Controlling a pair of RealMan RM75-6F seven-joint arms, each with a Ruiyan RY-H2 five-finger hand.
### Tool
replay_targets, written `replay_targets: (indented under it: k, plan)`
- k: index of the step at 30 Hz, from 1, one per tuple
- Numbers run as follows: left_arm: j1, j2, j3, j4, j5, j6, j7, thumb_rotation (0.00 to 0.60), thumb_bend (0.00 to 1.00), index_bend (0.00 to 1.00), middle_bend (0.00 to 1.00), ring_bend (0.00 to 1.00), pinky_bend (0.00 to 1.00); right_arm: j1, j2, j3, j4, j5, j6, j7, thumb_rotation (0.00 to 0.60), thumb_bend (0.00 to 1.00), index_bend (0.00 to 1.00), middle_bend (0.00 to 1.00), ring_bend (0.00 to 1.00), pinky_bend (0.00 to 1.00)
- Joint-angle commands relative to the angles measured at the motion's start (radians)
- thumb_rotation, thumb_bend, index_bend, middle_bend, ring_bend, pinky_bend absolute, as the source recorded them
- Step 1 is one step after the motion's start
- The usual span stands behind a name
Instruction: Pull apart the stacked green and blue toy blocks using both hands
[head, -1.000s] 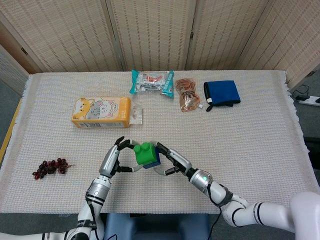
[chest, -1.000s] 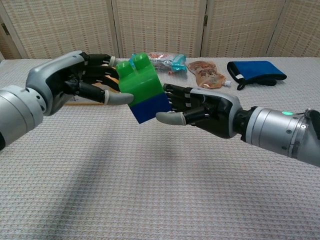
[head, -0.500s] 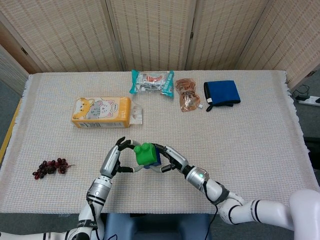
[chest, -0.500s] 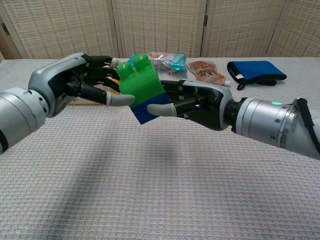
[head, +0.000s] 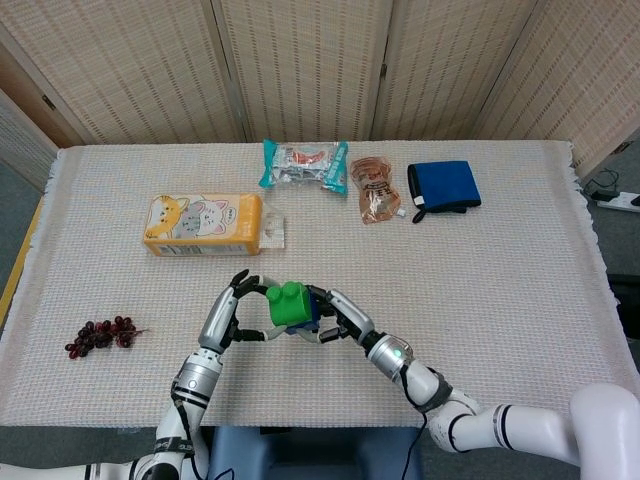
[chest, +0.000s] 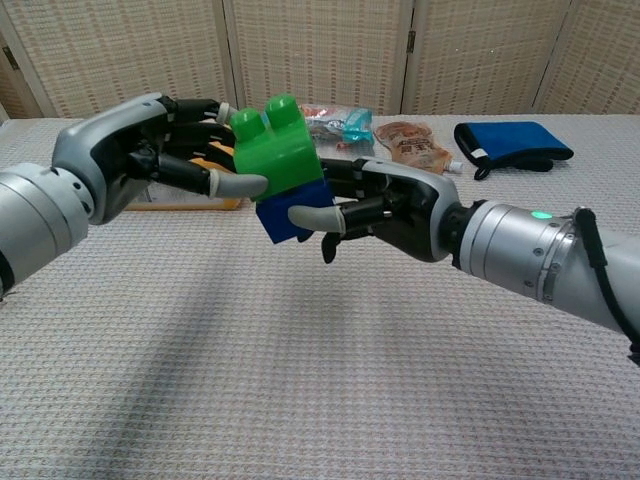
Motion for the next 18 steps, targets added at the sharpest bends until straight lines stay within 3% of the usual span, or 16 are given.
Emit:
replay_targets:
  k: [1, 13, 18]
  plan:
    - [-0.001, 0.003, -0.008, -0.005, 0.006, 0.001, -0.013, 0.6, 0.38, 0.65, 0.9, 0.38, 0.0, -0.005, -0.012, 0.0, 0.012, 0.014, -0.005, -0.02, 0.6, 0.41, 0.68, 0.51, 0.49, 0.6]
    - [-0.009, 0.006, -0.046, -0.016, 0.034, 0.023, -0.056, 0.6, 0.39, 0.65, 0.9, 0.38, 0.0, -0.018, -0.034, -0.002, 0.055, 0.013, -0.017, -0.04, 0.6, 0.41, 0.69, 0.52, 0.49, 0.6]
    - [0.008, 0.022, -0.017, 0.031, 0.059, 0.032, -0.067, 0.6, 0.38, 0.65, 0.9, 0.38, 0.0, -0.035, 0.019, -0.022, 0.034, -0.037, 0.031, -0.145, 0.6, 0.41, 0.69, 0.52, 0.49, 0.6]
